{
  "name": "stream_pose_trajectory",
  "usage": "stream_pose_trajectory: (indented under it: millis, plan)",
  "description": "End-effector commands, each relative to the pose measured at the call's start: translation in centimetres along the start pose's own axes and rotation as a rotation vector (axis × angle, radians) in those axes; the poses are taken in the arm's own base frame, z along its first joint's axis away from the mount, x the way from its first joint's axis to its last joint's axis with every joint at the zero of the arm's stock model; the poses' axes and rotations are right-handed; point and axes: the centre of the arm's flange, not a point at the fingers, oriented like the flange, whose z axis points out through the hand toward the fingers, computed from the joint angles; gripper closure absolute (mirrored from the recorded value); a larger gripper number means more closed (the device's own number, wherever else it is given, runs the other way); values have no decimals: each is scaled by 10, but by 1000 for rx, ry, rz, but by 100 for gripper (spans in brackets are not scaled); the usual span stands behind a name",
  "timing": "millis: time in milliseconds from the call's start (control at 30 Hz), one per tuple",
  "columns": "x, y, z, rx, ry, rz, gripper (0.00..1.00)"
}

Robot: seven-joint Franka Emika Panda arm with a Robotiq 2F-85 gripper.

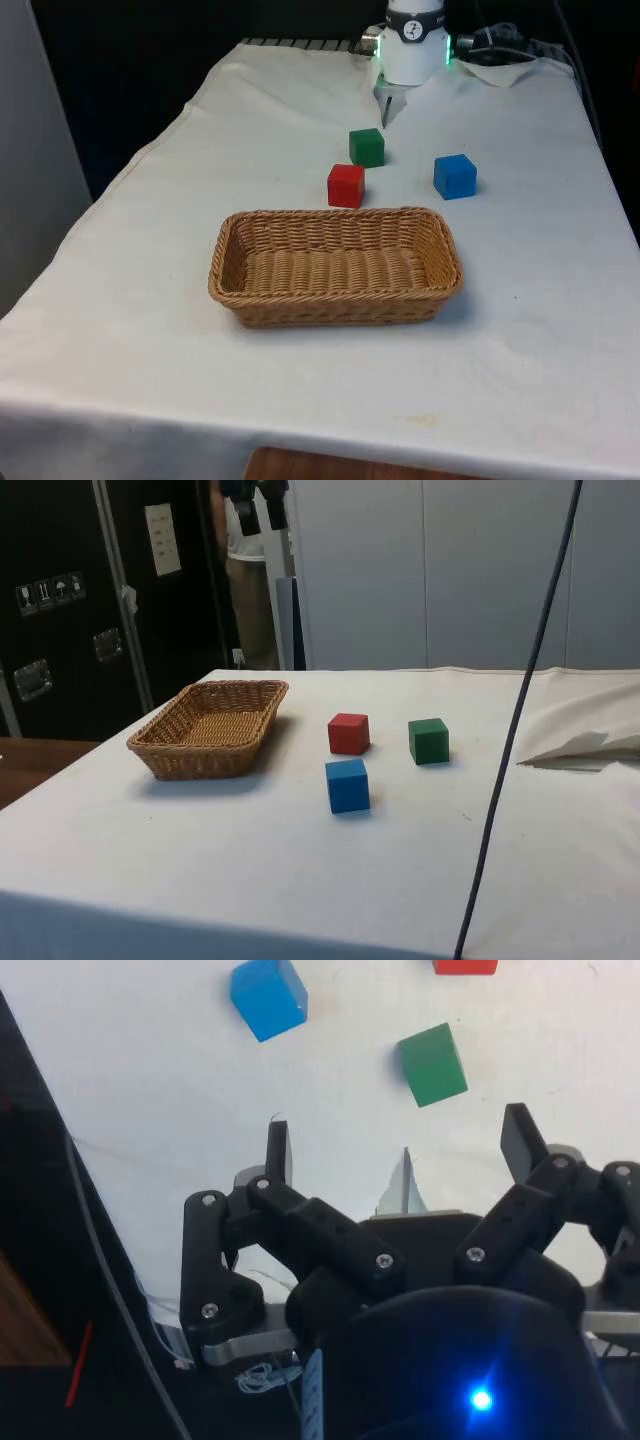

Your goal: Pick up the blue cube and place it into the basket.

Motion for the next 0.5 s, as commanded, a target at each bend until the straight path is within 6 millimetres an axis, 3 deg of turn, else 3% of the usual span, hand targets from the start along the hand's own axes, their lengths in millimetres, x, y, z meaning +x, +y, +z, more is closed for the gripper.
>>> stream_pose_trajectory:
  millis: [0,467]
  plan:
    - [0,0,0,0,-1,0,0]
    - [-25,-4,-9,-1,21,-13,0]
